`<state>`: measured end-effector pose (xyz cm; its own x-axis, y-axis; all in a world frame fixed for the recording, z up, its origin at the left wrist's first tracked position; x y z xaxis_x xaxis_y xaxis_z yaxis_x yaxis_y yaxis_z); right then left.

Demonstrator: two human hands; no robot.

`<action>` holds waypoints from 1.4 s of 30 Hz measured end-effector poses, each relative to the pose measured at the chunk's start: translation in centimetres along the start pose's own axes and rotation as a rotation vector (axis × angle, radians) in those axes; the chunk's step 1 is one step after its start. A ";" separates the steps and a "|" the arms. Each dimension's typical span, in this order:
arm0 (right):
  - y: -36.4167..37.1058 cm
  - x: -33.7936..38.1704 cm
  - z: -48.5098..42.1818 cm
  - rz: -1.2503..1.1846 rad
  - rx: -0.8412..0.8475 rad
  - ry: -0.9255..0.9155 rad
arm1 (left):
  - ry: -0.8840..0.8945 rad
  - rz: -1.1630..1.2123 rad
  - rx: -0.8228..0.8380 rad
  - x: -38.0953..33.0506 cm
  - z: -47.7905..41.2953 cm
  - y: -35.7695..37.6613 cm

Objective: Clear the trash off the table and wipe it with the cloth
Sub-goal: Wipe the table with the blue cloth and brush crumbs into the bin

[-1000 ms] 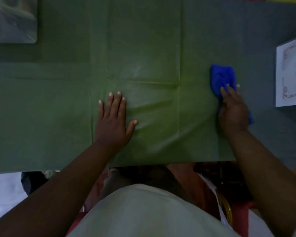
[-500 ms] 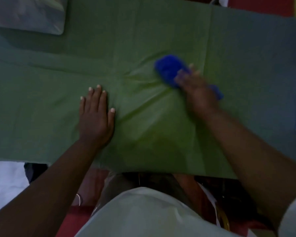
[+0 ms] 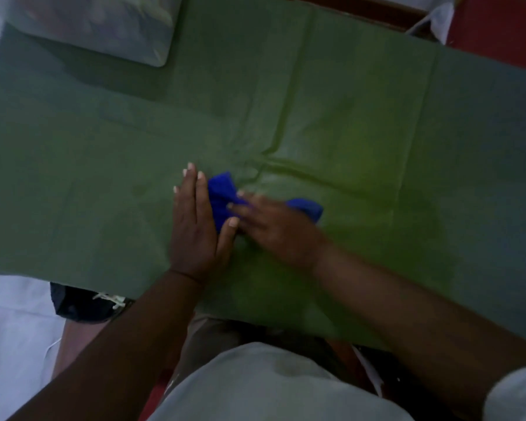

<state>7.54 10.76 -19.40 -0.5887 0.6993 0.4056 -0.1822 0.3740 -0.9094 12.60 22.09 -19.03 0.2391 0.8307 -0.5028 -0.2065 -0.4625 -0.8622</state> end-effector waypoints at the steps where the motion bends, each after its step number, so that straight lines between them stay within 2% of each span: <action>1: -1.7 -2.8 0.5 0.025 -0.046 0.051 | 0.002 -0.013 0.006 0.0 0.0 0.1; 2: -3.5 -6.2 1.3 0.044 -0.101 0.153 | 0.002 -0.025 0.014 -0.1 -0.1 0.2; 5: -8.4 -16.1 4.6 0.124 -0.112 0.516 | -0.007 -0.056 0.041 -0.3 -0.1 0.4; 6: -10.0 -18.3 5.6 0.136 -0.179 0.631 | -0.007 -0.070 0.051 -0.3 -0.2 0.5; 7: -11.1 -19.9 6.4 0.119 -0.250 0.762 | -0.007 -0.087 0.062 -0.4 -0.2 0.5; 9: -11.3 -20.4 6.2 0.162 -0.286 0.896 | -0.022 -0.106 0.068 -0.3 -0.3 0.6; 11: -9.1 -17.2 3.2 0.177 -0.195 0.818 | -0.068 -0.085 0.047 -0.2 -0.5 0.5; 12: -7.2 -14.4 1.5 0.155 -0.166 0.711 | -0.098 -0.065 0.032 -0.3 -0.8 0.4; 16: -1.5 -2.1 -4.1 0.053 -0.115 0.057 | -0.117 -0.016 -0.043 0.0 -1.7 -0.5; 19: -2.1 -4.3 -5.0 0.061 0.018 -0.227 | -0.061 -0.076 -0.039 0.2 -1.3 -0.4; 21: -3.8 -9.8 -6.4 0.111 0.039 -0.188 | -0.028 -0.174 0.016 0.0 -1.2 0.3; 22: -5.9 -13.2 -7.0 0.103 -0.033 -0.088 | -0.022 -0.211 0.041 -0.1 -1.2 0.5; 24: -10.2 -21.4 -6.1 0.152 -0.137 0.255 | -0.032 -0.264 0.083 -0.1 -1.4 1.0; 25: -12.0 -25.1 -4.7 0.172 -0.134 0.423 | -0.039 -0.294 0.101 0.0 -1.5 1.2; 27: -14.9 -31.0 0.0 0.083 -0.257 0.814 | -0.046 -0.349 0.122 0.0 -1.5 1.5; 29: -15.7 -31.6 3.1 0.124 -0.312 0.971 | -0.071 -0.361 0.107 -0.2 -1.7 1.3; 31: -13.5 -27.5 3.3 0.118 -0.339 0.939 | -0.125 -0.346 0.067 -0.5 -2.2 0.8; 33: -10.0 -20.2 1.8 0.146 -0.332 0.669 | -0.173 -0.296 0.017 -1.3 -3.1 0.2; 35: -6.8 -12.1 1.2 0.083 -0.240 0.321 | -0.146 -0.216 -0.028 -2.9 -4.2 0.2; 36: -5.7 -9.1 1.4 0.048 -0.131 0.190 | -0.109 -0.182 -0.043 -3.7 -4.6 0.4; 38: -4.7 -8.7 4.0 0.035 0.020 0.026 | -0.014 -0.144 -0.013 -5.8 -5.1 1.6; 39: -5.6 -9.9 4.8 0.047 0.031 -0.004 | 0.026 -0.153 0.027 -6.7 -5.1 2.5; 40: -8.0 -12.3 5.3 0.110 -0.054 0.036 | 0.056 -0.186 0.074 -7.3 -5.1 3.4; 42: -12.8 -20.1 9.3 0.043 -0.228 0.428 | 0.091 -0.302 0.146 -8.3 -4.7 5.2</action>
<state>14.34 -13.72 -16.77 -0.2067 0.8867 0.4135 0.0401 0.4300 -0.9020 13.97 11.29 -19.65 0.3923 0.8894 -0.2349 -0.2453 -0.1450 -0.9586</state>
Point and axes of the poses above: each hand's wrist, its own z-axis away from the middle knuckle, its own y-axis out of the palm, x = y × z, the point moved 7 cm from there along -z, towards the middle knuckle, and after that the axes turned 12 degrees about -y, right-handed, at the moved point
